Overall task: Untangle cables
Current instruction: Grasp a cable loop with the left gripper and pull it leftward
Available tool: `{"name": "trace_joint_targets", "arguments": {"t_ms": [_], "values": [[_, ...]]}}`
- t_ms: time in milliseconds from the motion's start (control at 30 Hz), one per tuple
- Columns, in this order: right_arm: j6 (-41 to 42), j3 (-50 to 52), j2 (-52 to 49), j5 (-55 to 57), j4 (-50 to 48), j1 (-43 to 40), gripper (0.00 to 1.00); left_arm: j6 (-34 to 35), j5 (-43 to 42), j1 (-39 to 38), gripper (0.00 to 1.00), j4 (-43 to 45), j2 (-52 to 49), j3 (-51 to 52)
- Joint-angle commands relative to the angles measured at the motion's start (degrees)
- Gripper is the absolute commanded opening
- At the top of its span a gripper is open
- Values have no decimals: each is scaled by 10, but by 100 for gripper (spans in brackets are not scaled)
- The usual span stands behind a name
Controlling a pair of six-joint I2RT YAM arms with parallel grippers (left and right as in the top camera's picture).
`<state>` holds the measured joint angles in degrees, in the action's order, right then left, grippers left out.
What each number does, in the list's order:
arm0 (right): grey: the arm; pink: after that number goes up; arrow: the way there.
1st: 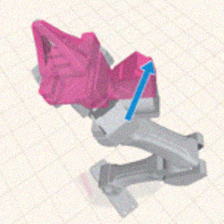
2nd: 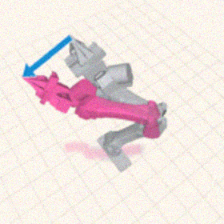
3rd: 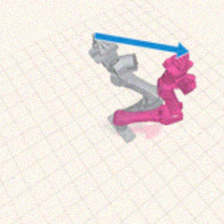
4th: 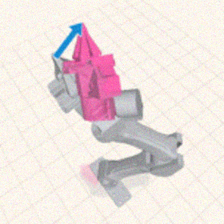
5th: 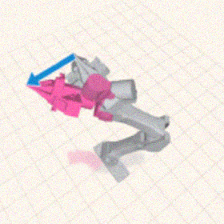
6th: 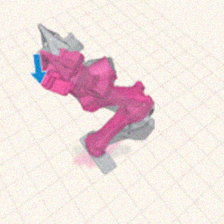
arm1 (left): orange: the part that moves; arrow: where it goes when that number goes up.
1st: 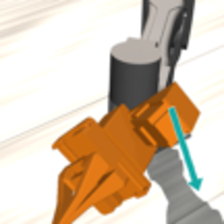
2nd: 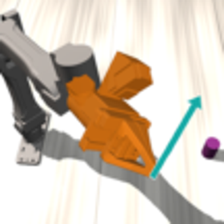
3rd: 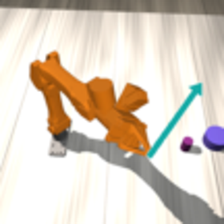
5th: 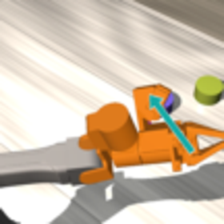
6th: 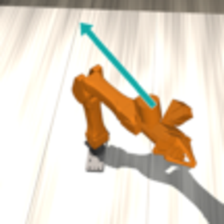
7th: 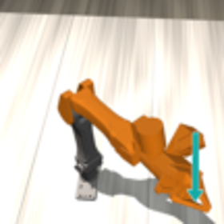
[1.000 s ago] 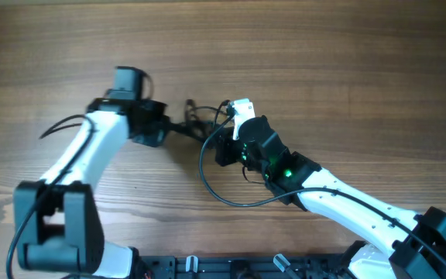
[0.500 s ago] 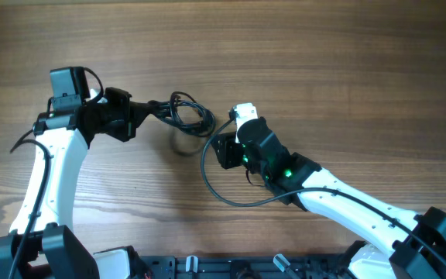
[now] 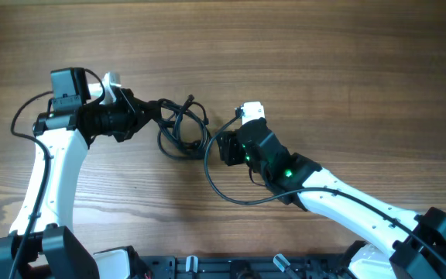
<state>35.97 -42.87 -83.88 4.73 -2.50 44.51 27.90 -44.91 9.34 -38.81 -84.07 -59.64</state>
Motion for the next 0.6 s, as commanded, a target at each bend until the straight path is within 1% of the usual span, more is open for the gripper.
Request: {"name": "trace_joint_targets", "arguments": {"t_ms": [0,100,200,267,367,400,433,500,567], "values": [[3,-1,13,-10,-12,-3,54,-106,-24,2,4,1,15,-6],[9,-2,13,-46,-31,-3,54,-115,-24,2,4,1,15,-6],[18,-2,13,-94,-46,-3,56,-156,-24,1,4,-3,15,-6],[25,-2,13,-127,-50,-3,61,-162,-24,1,4,-9,15,-6],[72,-1,13,-182,-69,-3,69,-195,-24,-1,4,-18,15,-6],[82,-2,13,-196,-76,-3,71,-204,-24,-4,4,-21,15,-6],[94,-1,13,-204,-83,-3,72,-211,-24,-6,4,-22,15,-6],[134,-2,13,-214,-95,-3,79,-220,-24,-18,4,-23,15,-6],[158,-1,13,-214,-95,-3,80,-233,-24,-32,4,-22,15,-6]]}}
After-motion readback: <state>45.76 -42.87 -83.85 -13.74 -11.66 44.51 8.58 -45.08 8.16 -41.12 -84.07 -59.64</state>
